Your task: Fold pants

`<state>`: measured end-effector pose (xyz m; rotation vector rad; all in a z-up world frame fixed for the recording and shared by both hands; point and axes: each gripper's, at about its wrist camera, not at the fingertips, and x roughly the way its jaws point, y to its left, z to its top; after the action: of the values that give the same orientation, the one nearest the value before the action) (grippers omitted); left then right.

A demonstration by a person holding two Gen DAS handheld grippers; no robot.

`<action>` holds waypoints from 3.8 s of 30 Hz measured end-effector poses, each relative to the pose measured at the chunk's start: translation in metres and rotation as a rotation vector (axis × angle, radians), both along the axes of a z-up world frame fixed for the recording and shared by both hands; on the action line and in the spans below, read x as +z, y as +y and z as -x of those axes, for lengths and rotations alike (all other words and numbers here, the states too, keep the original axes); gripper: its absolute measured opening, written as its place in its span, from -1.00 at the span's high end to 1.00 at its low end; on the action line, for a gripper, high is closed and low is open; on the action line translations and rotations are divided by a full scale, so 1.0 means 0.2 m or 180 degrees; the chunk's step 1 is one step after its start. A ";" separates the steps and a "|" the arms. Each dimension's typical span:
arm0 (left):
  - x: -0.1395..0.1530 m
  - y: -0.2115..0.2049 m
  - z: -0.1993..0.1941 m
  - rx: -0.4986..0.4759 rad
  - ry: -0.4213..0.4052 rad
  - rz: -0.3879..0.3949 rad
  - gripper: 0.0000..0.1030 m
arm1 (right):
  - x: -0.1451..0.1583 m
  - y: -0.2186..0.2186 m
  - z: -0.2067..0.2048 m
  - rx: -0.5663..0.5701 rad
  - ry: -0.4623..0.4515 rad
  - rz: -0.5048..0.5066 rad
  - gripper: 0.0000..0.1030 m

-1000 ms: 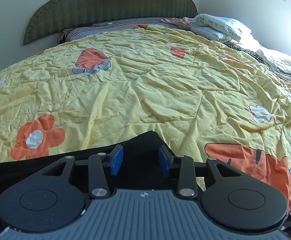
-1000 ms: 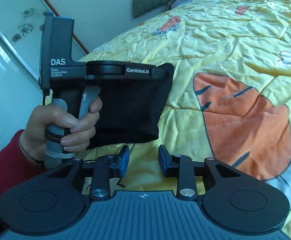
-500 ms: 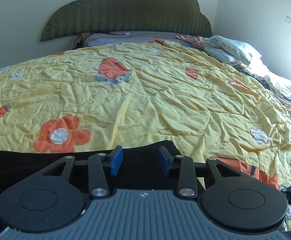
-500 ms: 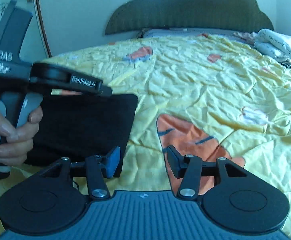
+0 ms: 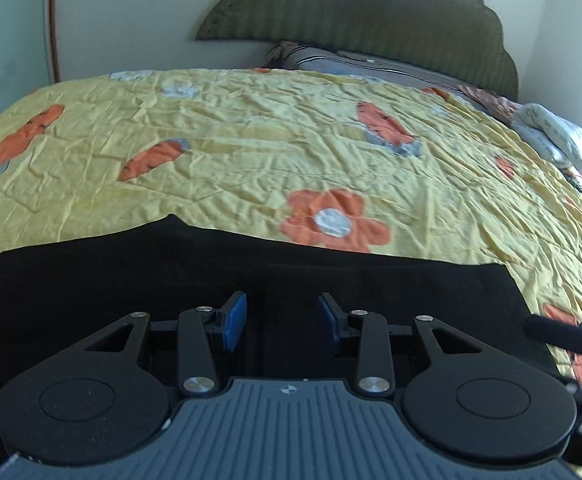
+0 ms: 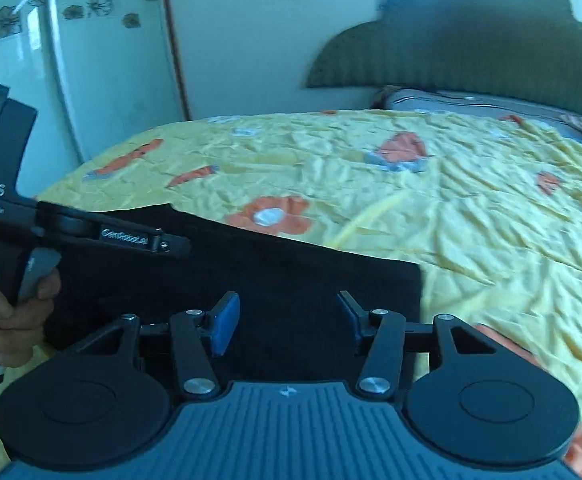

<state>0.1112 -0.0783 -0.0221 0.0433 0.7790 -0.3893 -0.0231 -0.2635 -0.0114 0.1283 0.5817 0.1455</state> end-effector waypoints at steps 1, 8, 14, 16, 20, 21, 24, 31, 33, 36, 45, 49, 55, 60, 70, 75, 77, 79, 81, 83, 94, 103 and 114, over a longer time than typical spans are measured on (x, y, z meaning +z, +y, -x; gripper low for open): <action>0.00 0.03 -0.03 0.0057 0.0019 0.0009 0.18 | -0.02 0.05 -0.06 0.0100 0.0072 -0.0022 0.00; -0.05 0.12 -0.21 -0.0097 0.0434 0.0426 -0.01 | -0.03 0.34 -0.12 0.0431 -0.0018 0.0418 0.00; -0.07 0.09 -0.26 -0.0189 0.0381 0.0546 -0.17 | -0.06 0.62 0.00 0.0943 -0.0200 0.1017 0.01; -0.08 0.08 -0.28 -0.0206 0.0363 0.0528 -0.13 | -0.10 0.69 0.00 0.1044 -0.0162 0.1166 0.02; -0.07 0.04 -0.25 -0.0257 0.0216 0.0317 0.52 | -0.13 0.74 -0.02 0.1042 -0.0165 0.1407 0.77; -0.07 0.03 -0.24 -0.0248 0.0134 0.0260 0.60 | -0.13 0.74 -0.03 0.1040 -0.0175 0.1414 0.80; -0.05 0.01 -0.21 -0.0224 -0.0118 0.0107 0.91 | -0.12 0.74 -0.03 0.1016 -0.0225 0.1368 0.86; -0.07 0.05 -0.22 -0.0140 -0.0061 0.0123 0.90 | -0.09 0.71 -0.03 0.1192 -0.0135 0.1192 0.82; -0.04 0.09 -0.19 -0.0100 -0.0087 0.0184 0.87 | -0.01 0.64 0.02 0.1174 -0.0247 0.0911 0.82; 0.01 0.13 -0.14 -0.0078 -0.0116 0.0222 0.64 | 0.07 0.52 0.01 0.0907 -0.0380 0.0607 0.82; -0.06 0.09 -0.04 -0.0188 -0.0079 -0.0073 0.55 | -0.08 0.41 -0.13 0.0267 0.0087 0.0468 0.81; -0.03 0.12 0.01 -0.0170 -0.0126 0.0002 0.51 | -0.07 0.36 -0.11 0.0041 -0.0023 0.0419 0.81; -0.06 0.17 0.04 -0.0116 -0.0017 0.0055 0.39 | -0.07 0.34 -0.14 -0.0043 0.0059 0.0406 0.80; -0.03 0.25 0.06 0.0098 -0.0001 0.0036 0.27 | -0.06 0.37 -0.12 -0.0065 0.0051 0.0377 0.80; 0.06 0.47 0.12 0.0528 -0.0181 -0.0203 -0.34 | -0.01 0.51 -0.18 0.0040 0.0095 0.0195 0.65; 0.08 0.59 0.14 0.0695 -0.0236 -0.0301 -0.41 | 0.02 0.64 -0.18 0.0146 -0.0054 0.0363 0.04; 0.09 0.63 0.14 0.0732 -0.0236 -0.0309 -0.46 | 0.03 0.68 -0.19 0.0147 -0.0086 0.0421 0.04; 0.10 0.67 0.15 0.0768 -0.0250 -0.0311 -0.51 | 0.03 0.70 -0.20 0.0171 -0.0053 0.0405 0.04; 0.10 0.69 0.16 0.0788 -0.0277 -0.0329 -0.56 | 0.03 0.73 -0.21 0.0194 -0.0031 0.0418 0.04; 0.11 0.71 0.17 0.0812 -0.0295 -0.0360 -0.59 | 0.04 0.76 -0.21 0.0245 -0.0036 0.0443 0.04; 0.21 1.18 0.22 0.1499 -0.0237 -0.0114 -0.60 | 0.13 1.26 -0.14 0.1270 -0.0486 0.0899 0.04; 0.22 1.47 0.31 0.1901 0.0058 0.0161 -0.62 | 0.06 1.64 -0.05 0.1925 -0.0752 0.1496 0.04; 0.04 1.64 0.26 0.1867 0.0862 0.1408 -0.62 | -0.13 1.85 0.01 0.1917 -0.1095 0.2581 -0.08</action>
<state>0.0587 0.2495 -0.0147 -0.6513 0.9146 0.0017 -0.0251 0.1072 -0.0376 -0.8528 0.2844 0.4913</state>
